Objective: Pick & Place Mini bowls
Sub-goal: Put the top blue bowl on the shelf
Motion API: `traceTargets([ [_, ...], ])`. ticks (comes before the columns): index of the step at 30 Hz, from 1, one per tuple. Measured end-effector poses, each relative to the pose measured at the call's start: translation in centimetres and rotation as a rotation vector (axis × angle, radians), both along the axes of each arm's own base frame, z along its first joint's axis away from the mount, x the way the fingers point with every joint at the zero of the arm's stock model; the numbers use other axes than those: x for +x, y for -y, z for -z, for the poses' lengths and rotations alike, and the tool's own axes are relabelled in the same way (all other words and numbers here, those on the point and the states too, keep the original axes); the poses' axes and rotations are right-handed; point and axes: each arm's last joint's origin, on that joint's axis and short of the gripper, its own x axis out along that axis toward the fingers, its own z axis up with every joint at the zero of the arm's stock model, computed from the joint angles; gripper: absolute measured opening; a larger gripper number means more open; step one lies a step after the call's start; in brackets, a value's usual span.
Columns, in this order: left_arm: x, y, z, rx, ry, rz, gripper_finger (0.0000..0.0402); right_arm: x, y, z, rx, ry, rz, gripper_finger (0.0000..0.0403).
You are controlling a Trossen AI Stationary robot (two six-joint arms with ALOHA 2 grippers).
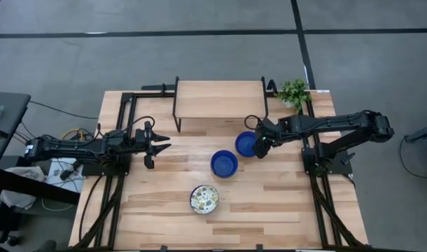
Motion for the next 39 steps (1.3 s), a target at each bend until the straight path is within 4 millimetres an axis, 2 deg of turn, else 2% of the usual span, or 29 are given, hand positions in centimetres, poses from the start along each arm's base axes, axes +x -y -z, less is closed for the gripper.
traceTargets([
  [4, 0.0, 0.0, 0.0, 0.000, 0.000, 0.000, 0.0116, 0.0, 0.5, 0.0, 0.010, 0.009, 0.056, 0.0225],
  [13, 0.0, 0.0, 0.0, 0.000, 0.000, 0.000, 0.0116, -0.2, 2.2, 0.0, 0.040, 0.022, 0.136, 0.0216],
  [19, 0.0, 0.0, 0.0, 0.000, 0.000, 0.000, 0.0116, -0.3, 2.5, 0.1, 0.058, 0.026, 0.146, 0.0215],
  [30, 0.0, 0.0, -0.1, 0.001, 0.008, 0.000, 0.0116, 0.3, 2.4, 2.0, 0.086, 0.029, 0.131, 0.0211],
  [39, 0.0, 0.0, -0.2, 0.001, 0.024, 0.000, 0.0116, 2.0, 2.4, 5.2, 0.136, -0.104, 0.067, 0.0210],
])
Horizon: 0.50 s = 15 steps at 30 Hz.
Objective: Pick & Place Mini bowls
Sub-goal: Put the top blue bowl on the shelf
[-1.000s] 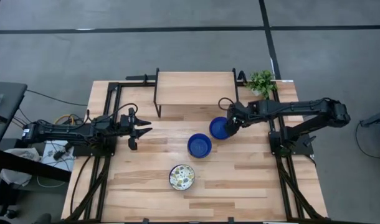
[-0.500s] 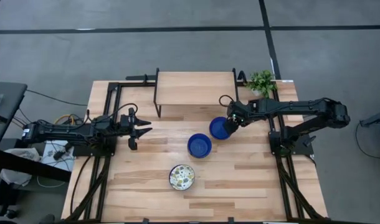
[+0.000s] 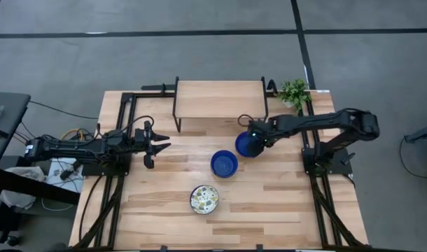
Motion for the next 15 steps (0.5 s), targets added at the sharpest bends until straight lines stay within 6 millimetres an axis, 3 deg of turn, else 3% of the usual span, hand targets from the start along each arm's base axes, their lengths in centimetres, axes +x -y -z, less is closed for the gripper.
traceTargets([
  [8, 0.0, 0.0, -0.1, 0.000, 0.006, 0.000, 0.0116, 0.2, 0.0, 0.7, 0.010, -0.034, -0.016, 0.0210],
  [15, 0.0, 0.0, -0.1, 0.000, 0.006, 0.000, 0.0116, -0.1, 0.0, -0.7, 0.010, 0.052, -0.010, 0.0210],
])
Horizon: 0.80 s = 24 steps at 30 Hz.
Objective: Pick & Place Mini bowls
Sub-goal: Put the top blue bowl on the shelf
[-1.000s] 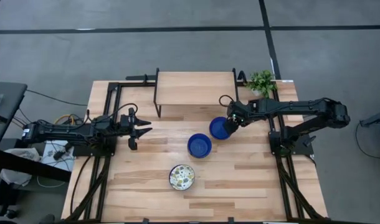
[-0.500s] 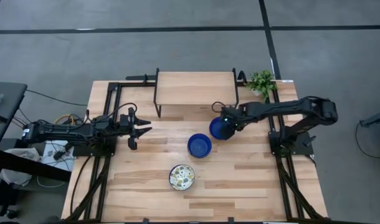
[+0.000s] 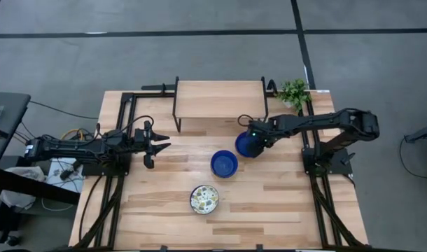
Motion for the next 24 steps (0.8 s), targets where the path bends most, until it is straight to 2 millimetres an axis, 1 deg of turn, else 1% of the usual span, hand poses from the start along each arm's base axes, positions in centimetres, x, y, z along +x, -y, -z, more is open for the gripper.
traceTargets([
  [4, 0.00, 0.00, 0.00, 0.000, 0.000, 0.000, 0.0116, 0.04, 0.03, -0.54, -0.012, 0.047, 0.018, 0.0207],
  [9, 0.00, 0.00, 0.00, 0.000, 0.000, 0.000, 0.0116, 0.23, 0.07, -0.25, -0.013, 0.037, 0.019, 0.0189],
  [15, -0.01, 0.00, -0.06, 0.000, 0.007, 0.000, 0.0116, 0.27, 0.07, 0.21, -0.004, 0.009, 0.028, 0.0154],
  [24, -0.01, 0.00, -0.10, 0.000, 0.010, 0.000, 0.0116, 0.29, 0.08, 0.09, -0.004, 0.019, 0.038, 0.0092],
])
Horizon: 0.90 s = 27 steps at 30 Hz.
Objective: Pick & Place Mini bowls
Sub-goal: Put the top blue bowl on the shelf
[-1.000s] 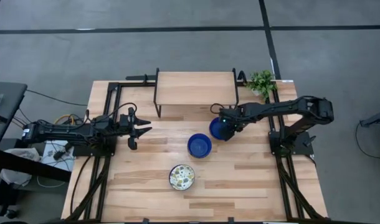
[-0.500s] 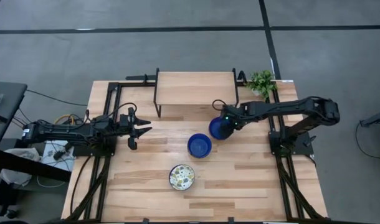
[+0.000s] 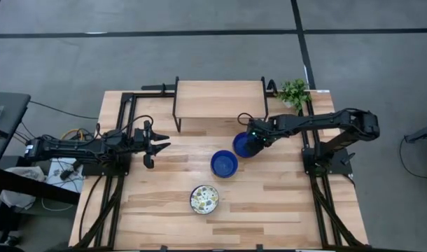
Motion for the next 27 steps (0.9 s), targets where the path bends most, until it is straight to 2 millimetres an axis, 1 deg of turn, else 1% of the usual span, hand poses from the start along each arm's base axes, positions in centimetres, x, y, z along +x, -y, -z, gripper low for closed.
traceTargets([
  [5, 0.00, 0.00, -0.02, 0.000, 0.002, 0.000, 0.0116, 0.00, 0.00, -0.01, 0.000, 0.001, 0.007, 0.0070],
  [14, -0.01, 0.00, -0.03, 0.000, 0.003, 0.000, 0.0116, 0.00, 0.02, -0.01, -0.002, 0.001, 0.009, 0.0045],
  [21, -0.01, 0.00, -0.03, 0.000, 0.003, 0.000, 0.0116, 0.02, 0.04, -0.03, -0.008, 0.004, 0.011, 0.0006],
  [27, -0.01, 0.00, -0.03, 0.000, 0.004, 0.000, 0.0116, 0.00, 0.03, -0.04, -0.008, 0.003, 0.010, 0.0005],
])
